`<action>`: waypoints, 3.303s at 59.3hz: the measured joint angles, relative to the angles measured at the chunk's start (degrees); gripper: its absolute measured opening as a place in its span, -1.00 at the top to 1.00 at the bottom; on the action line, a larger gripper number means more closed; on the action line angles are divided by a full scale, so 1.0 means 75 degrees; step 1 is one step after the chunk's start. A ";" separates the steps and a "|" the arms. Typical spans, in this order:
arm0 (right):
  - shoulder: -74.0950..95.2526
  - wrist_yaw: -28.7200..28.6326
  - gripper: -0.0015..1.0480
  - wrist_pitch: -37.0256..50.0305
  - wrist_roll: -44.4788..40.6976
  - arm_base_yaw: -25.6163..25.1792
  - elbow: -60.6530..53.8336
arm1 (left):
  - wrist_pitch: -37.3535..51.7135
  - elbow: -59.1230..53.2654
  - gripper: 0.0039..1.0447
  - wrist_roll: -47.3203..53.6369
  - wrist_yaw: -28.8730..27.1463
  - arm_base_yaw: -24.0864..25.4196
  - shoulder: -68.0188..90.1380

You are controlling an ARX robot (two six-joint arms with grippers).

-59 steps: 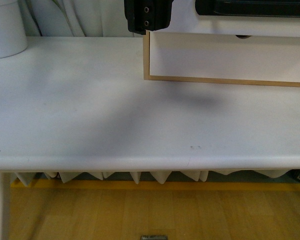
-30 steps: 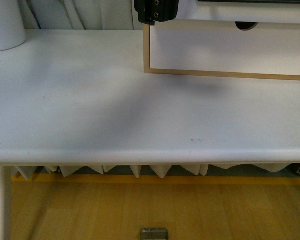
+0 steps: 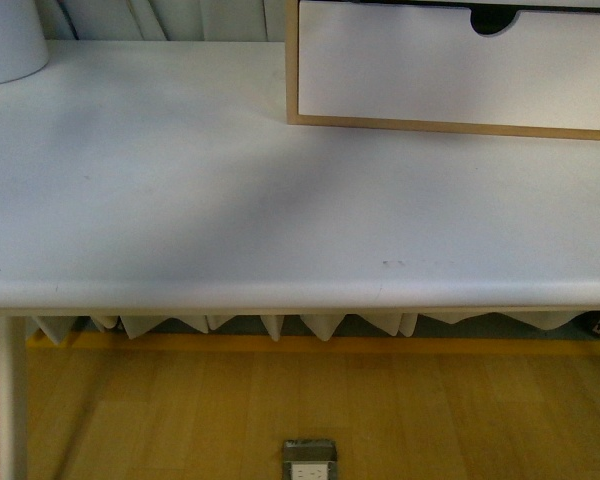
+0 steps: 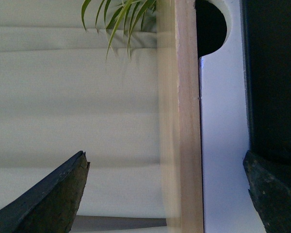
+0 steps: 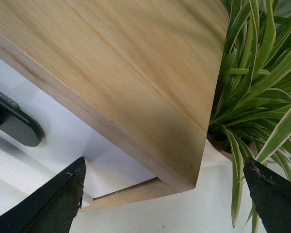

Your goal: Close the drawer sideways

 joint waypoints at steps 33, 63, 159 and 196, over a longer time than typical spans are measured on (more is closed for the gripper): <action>-0.0941 -0.0318 -0.82 -0.0067 0.0195 -0.0035 -0.0729 | 0.0382 -0.1075 -0.88 -0.0213 -0.0076 0.0283 -0.0615; -0.4820 -0.0102 -0.82 0.0644 0.1186 -0.0006 -0.4150 | 0.1743 -0.5132 -0.88 -0.2681 -0.1064 0.0883 -0.3704; -1.2700 0.1632 0.98 -0.0361 0.5694 0.1139 -0.9699 | -0.3407 -1.0617 0.93 -1.2520 -0.0866 0.3687 -1.3312; -1.3175 0.1632 0.98 -0.0303 0.5700 0.1139 -1.0200 | -0.5476 -1.0611 0.93 -1.2525 -0.0866 0.3687 -1.5314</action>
